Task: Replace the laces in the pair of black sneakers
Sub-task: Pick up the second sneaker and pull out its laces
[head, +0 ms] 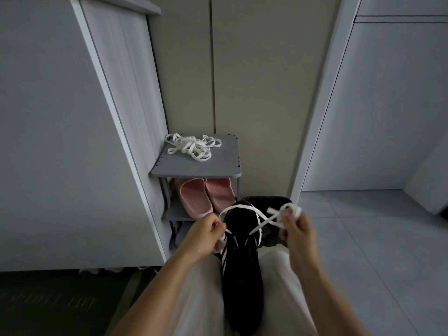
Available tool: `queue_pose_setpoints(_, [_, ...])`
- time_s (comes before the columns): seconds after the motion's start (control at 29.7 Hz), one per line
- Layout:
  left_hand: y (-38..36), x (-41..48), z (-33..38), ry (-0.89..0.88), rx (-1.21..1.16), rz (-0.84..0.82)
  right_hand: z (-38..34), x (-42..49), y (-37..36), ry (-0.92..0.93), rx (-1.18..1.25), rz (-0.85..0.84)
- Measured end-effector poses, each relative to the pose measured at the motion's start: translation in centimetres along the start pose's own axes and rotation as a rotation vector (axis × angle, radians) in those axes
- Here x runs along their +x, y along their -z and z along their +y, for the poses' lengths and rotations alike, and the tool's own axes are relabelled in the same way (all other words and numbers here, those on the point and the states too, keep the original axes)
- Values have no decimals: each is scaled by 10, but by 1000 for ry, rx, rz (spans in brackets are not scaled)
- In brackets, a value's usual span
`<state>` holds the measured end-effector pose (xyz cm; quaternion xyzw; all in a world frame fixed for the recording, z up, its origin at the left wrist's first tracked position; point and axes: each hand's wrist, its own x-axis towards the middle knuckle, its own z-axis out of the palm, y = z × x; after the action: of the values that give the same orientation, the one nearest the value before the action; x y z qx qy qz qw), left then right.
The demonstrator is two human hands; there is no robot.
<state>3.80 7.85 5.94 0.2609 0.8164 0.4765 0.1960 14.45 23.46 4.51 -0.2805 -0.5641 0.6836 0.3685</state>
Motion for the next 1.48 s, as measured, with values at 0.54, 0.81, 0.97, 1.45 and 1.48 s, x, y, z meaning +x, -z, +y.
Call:
queue_pose_setpoints(0.54, [16, -4, 60, -404, -112, 12, -28, -15, -12, 112, -227, -336])
queue_pose_setpoints(0.81, [6, -15, 96, -498, -139, -353, -49, -26, -19, 79, -1, -465])
queue_pose_setpoints(0.97, [20, -10, 59, -229, -62, -64, -37, -12, 5, -53, -61, -188])
queue_pose_setpoints(1.45, [-41, -25, -22, -27, 818, -74, -89, 26, 39, 172, 71, 28])
queue_pose_setpoints(1.48, [-38, -21, -28, -8, 816, -67, -87, 31, 39, 155, 29, 5])
